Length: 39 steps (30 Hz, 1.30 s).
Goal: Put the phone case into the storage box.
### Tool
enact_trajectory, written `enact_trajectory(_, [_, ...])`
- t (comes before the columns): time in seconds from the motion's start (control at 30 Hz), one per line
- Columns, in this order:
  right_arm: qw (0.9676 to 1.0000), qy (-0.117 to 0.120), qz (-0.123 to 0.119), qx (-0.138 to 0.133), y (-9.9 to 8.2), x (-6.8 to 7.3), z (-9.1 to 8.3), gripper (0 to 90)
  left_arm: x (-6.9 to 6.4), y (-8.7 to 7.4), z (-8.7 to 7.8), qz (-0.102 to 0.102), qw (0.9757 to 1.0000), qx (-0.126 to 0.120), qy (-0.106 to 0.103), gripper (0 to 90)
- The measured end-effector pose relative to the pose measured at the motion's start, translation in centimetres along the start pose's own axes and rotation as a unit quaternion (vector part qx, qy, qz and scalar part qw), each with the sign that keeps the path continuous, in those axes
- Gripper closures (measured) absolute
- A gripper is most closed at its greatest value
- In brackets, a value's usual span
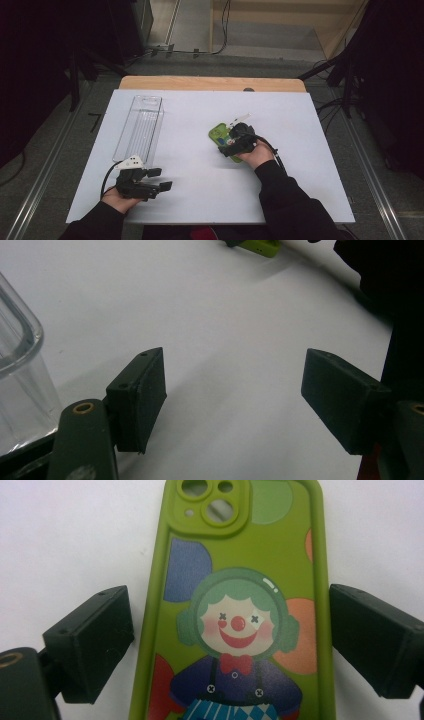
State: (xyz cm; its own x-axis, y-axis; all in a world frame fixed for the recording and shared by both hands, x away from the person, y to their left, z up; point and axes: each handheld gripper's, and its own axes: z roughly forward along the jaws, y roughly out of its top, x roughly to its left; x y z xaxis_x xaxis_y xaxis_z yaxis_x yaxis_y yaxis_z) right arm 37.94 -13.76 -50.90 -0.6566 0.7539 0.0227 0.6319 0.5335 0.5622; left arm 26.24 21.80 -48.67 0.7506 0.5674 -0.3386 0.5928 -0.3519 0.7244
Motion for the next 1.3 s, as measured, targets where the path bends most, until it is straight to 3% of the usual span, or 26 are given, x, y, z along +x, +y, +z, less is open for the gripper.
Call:
enact_trajectory(0.13, [1.0,-0.007,0.003,-0.005,-0.1,0.1,-0.2,12.7,0.0,0.0,0.0,0.0,1.0,0.001,0.0,26.3])
enact_trajectory(0.73, [1.0,-0.001,0.003,-0.006,-0.1,-0.2,-0.3,14.1,0.0,0.0,0.0,-0.003,1.0,-0.001,-0.003,26.3])
enact_trajectory(1.07, [0.999,0.031,0.029,-0.013,-0.1,-0.8,-0.8,14.2,0.0,0.0,0.0,-0.006,1.0,0.001,-0.005,26.3])
enact_trajectory(1.3, [0.9975,0.049,0.037,-0.034,0.1,-0.7,-2.5,14.2,0.0,0.1,0.0,-0.009,0.9999,0.001,-0.008,24.7])
